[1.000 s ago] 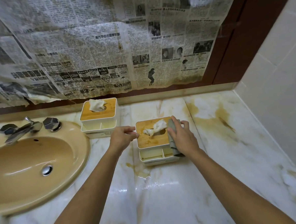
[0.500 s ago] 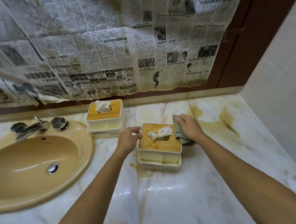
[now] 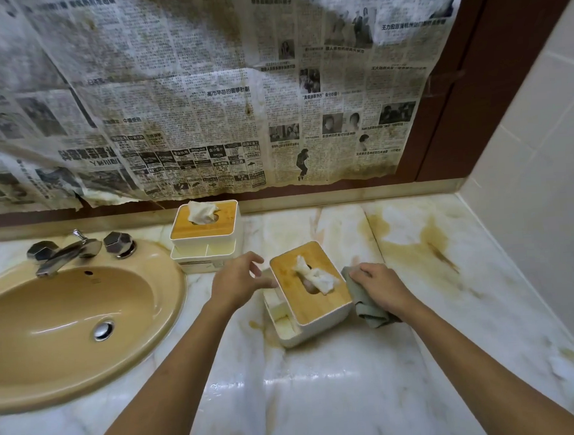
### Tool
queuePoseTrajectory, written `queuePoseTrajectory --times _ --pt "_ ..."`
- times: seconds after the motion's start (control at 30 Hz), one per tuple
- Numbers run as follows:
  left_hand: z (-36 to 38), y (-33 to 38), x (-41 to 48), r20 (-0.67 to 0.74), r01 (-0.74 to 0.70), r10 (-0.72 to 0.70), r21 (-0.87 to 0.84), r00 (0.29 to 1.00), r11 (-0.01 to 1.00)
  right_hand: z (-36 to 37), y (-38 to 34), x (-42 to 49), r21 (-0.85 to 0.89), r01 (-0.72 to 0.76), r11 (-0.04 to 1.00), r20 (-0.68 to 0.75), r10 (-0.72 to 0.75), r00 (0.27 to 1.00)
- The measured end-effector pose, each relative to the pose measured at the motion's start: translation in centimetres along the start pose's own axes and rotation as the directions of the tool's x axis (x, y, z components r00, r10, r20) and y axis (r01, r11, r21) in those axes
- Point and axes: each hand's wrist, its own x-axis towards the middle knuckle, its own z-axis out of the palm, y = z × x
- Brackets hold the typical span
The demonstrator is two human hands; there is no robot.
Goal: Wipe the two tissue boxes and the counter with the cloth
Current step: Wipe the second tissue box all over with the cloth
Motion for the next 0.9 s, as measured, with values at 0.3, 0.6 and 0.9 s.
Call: queuePoseTrajectory --times 0.3,0.6,0.9 --pt "1.7 2.0 -0.7 -0.093 0.016 -0.021 -0.054 0.995 0.998 1.4 0.0 -2.1 0.067 -0.029 0.997 0.090 0.023 0.996" --pt "4.0 6.5 -1.6 -0.061 0.155 -0.146 0.195 0.987 0.969 1.5 -2.9 -1.5 0.108 0.121 0.987 -0.214 -0.096 0.972" --pt "2.1 4.6 -1.1 0.127 0.186 -0.181 -0.030 0.975 0.982 3.5 -2.9 -2.9 0.130 0.097 0.987 -0.234 -0.065 0.970"
